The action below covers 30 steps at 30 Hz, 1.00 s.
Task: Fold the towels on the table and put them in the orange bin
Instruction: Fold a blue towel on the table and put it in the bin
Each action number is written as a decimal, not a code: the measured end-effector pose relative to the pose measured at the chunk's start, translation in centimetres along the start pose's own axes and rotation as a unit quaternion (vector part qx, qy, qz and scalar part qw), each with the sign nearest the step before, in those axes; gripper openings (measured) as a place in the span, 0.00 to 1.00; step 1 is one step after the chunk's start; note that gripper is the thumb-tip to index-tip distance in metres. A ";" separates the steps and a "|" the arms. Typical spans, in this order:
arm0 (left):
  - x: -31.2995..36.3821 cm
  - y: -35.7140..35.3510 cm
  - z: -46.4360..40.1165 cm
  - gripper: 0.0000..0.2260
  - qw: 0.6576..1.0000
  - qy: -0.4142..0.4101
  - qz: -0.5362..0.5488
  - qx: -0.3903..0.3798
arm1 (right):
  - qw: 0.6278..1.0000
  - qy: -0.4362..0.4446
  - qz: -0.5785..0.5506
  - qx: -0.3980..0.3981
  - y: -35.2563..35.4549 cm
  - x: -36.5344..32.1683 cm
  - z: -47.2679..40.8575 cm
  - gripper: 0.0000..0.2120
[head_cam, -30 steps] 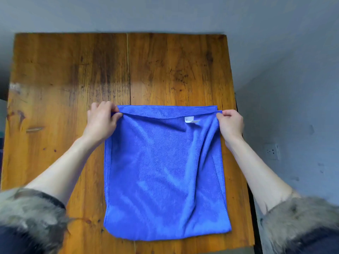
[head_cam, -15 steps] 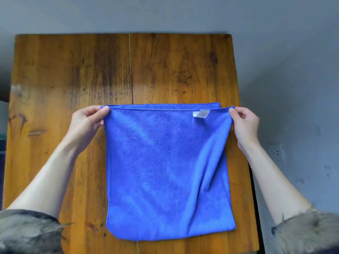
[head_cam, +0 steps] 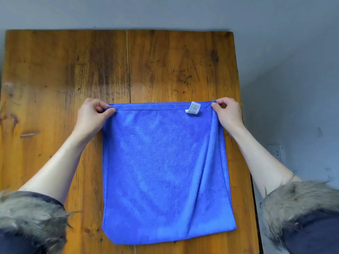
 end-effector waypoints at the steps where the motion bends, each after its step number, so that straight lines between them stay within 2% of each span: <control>1: -0.3 -0.2 -0.2 0.06 1.000 0.021 0.015 -0.015 | 1.000 -0.003 -0.006 -0.004 -0.1 -0.1 0.0 0.06; 3: -0.6 -0.4 -0.3 0.06 0.997 0.040 0.050 -0.036 | 0.999 -0.013 -0.031 0.000 -0.2 -0.1 0.1 0.05; 8: -0.5 0.8 0.3 0.04 0.990 0.033 0.135 -0.027 | 0.991 -0.055 -0.117 0.021 1.1 0.8 0.8 0.03; 16: 2.0 6.4 4.1 0.04 0.976 -0.009 0.212 -0.046 | 0.986 -0.040 -0.160 0.027 7.0 -2.0 3.3 0.05; 21: 6.2 12.9 6.7 0.05 0.970 -0.061 0.228 -0.057 | 0.969 -0.001 -0.240 0.053 12.2 -8.0 5.9 0.08; 27: 10.6 21.3 9.6 0.04 0.951 -0.125 0.280 -0.031 | 0.965 0.084 -0.225 0.105 17.8 -16.5 10.2 0.08; 30: 11.0 24.9 11.0 0.05 0.933 -0.130 0.335 -0.034 | 0.955 0.120 -0.245 0.115 19.7 -20.0 13.3 0.11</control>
Point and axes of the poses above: each hand's wrist, its own z-axis away from the middle knuckle, its own y-axis out of the back of the hand, x = y × z, the point moved 7 cm from there along -z, towards the middle knuckle, and after that the axes turned 6 degrees about y, right-handed, at the moved point
